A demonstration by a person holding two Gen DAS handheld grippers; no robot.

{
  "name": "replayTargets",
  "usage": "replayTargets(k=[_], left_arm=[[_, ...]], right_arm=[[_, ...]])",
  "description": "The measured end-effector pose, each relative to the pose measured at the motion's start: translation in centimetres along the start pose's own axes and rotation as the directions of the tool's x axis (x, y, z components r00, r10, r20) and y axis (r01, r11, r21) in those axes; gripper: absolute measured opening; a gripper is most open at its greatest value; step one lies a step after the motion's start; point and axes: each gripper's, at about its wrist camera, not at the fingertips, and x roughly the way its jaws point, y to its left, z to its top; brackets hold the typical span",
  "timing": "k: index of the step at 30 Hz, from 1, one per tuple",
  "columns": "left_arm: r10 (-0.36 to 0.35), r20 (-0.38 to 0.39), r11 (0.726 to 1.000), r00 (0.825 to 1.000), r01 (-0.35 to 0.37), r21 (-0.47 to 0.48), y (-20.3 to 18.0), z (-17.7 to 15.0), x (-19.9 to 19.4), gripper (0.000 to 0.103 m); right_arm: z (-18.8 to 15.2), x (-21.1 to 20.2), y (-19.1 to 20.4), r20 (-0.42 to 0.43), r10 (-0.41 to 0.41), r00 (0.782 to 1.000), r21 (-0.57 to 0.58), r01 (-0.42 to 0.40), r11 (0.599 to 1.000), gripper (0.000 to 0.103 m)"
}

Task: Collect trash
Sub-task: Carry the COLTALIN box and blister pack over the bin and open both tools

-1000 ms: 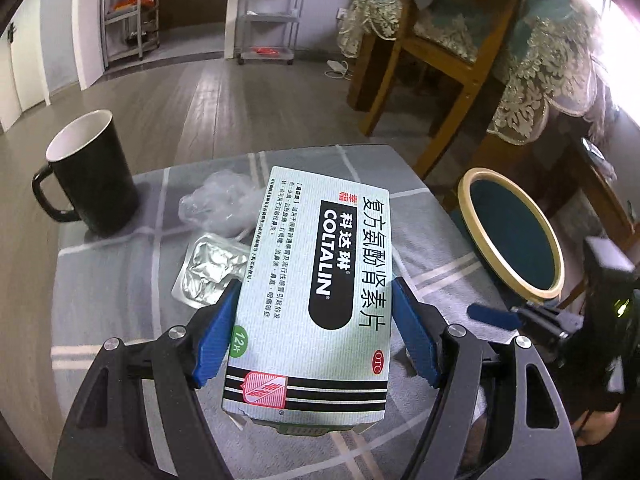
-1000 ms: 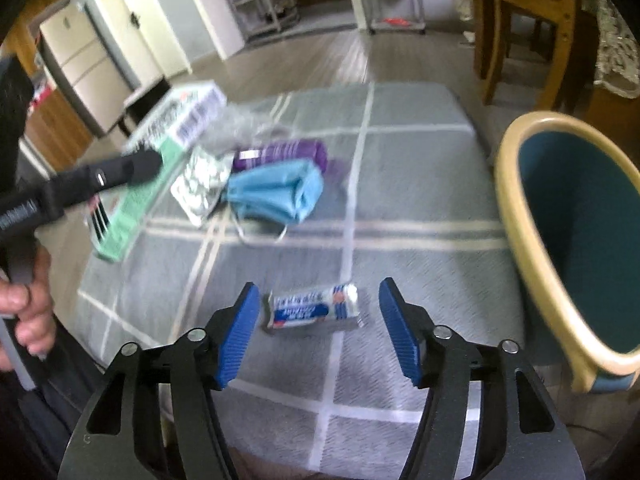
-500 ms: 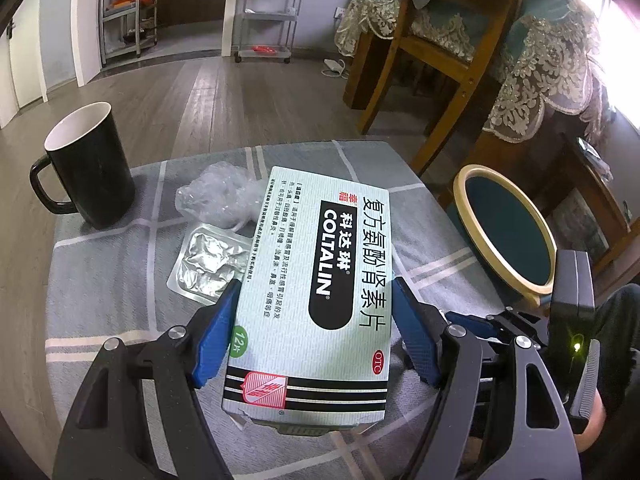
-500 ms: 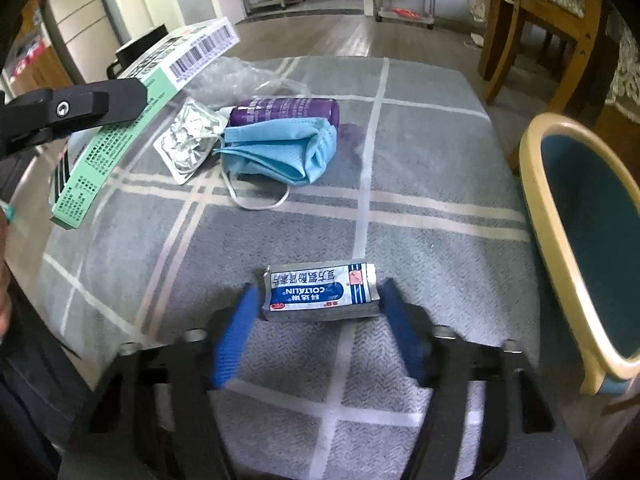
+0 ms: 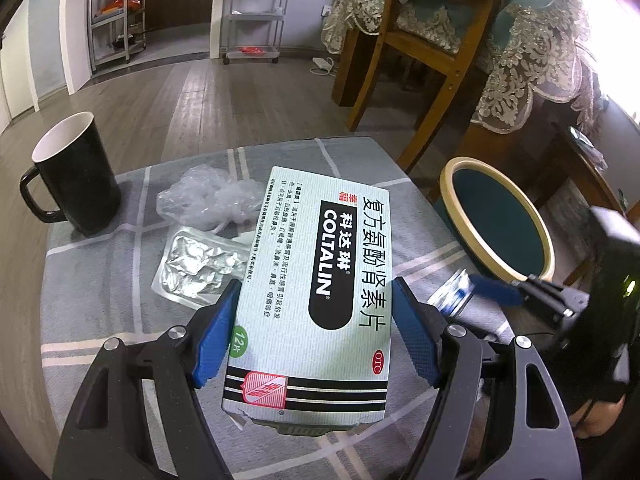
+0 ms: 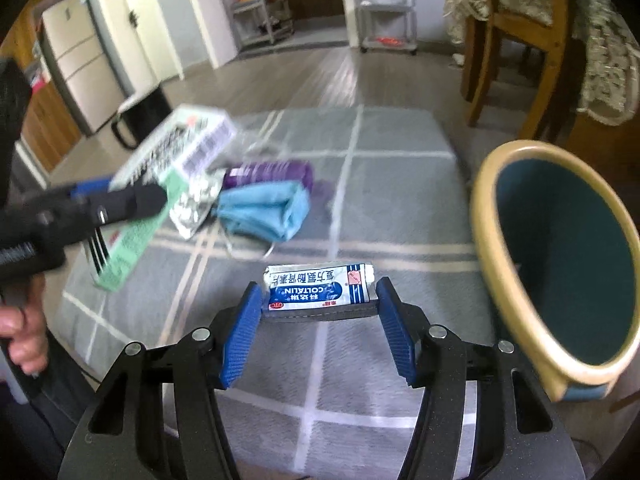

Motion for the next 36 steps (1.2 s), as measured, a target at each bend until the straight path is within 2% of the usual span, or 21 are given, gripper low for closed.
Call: replayTargets(k=[6,14,19,30,36], left_arm=[[-0.024,-0.007,0.999,1.000,0.024,0.022,-1.3,0.2,0.5,0.073],[-0.078,-0.006,0.996,0.997,0.078,0.042,-3.9,1.4,1.4,0.073],[-0.125,-0.002,0.990,0.992,0.125,0.064,-6.6,3.1,2.3,0.073],[-0.226,-0.032,0.962,0.974,0.228,0.150,-15.2,5.9,5.6,0.073],[-0.247,-0.062,0.951,0.967,0.254,0.177,-18.6,6.5,7.5,0.073]], right_arm=[[1.6,-3.4,-3.0,0.100,-0.043,0.994,0.098,0.033,0.995,0.060],[2.7,-6.1,-6.5,0.175,-0.099,0.980,0.191,0.064,0.980,0.060],[3.5,-8.7,-9.1,0.219,-0.158,0.963,0.218,0.109,0.970,0.060],[3.2,-10.3,-14.2,0.207,-0.230,0.951,0.286,0.166,0.944,0.060],[2.3,-9.6,-17.3,0.170,-0.248,0.954,0.371,0.171,0.913,0.060]])
